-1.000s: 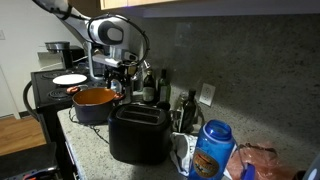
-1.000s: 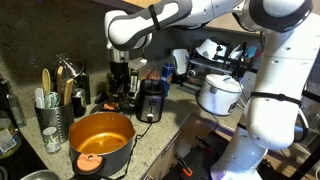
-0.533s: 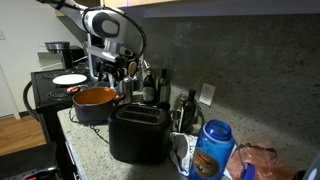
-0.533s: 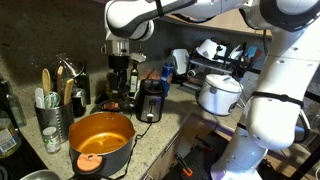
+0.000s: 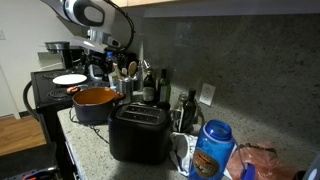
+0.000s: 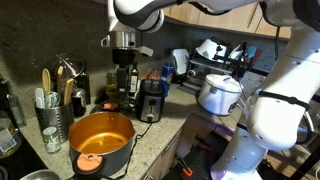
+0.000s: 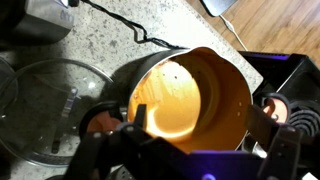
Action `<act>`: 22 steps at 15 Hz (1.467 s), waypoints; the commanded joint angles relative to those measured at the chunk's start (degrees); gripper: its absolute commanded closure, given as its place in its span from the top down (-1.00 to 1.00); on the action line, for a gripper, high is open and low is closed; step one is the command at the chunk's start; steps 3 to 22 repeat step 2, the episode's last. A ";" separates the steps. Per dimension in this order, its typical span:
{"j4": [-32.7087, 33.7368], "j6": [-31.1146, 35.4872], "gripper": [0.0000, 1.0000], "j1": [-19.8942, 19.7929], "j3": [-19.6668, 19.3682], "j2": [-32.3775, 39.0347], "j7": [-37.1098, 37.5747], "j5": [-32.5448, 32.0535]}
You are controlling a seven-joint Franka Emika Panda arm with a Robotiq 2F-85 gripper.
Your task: Take the lid off the pot and put it on the counter
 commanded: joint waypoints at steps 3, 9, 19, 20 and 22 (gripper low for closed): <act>-2.41 -0.11 1.00 1.09 -0.29 -2.40 -2.07 0.83; -2.41 -0.11 1.00 1.09 -0.29 -2.40 -2.07 0.83; -2.41 -0.11 1.00 1.09 -0.29 -2.40 -2.07 0.83; -2.41 -0.11 1.00 1.09 -0.29 -2.40 -2.07 0.83; -2.41 -0.11 1.00 1.09 -0.29 -2.40 -2.07 0.83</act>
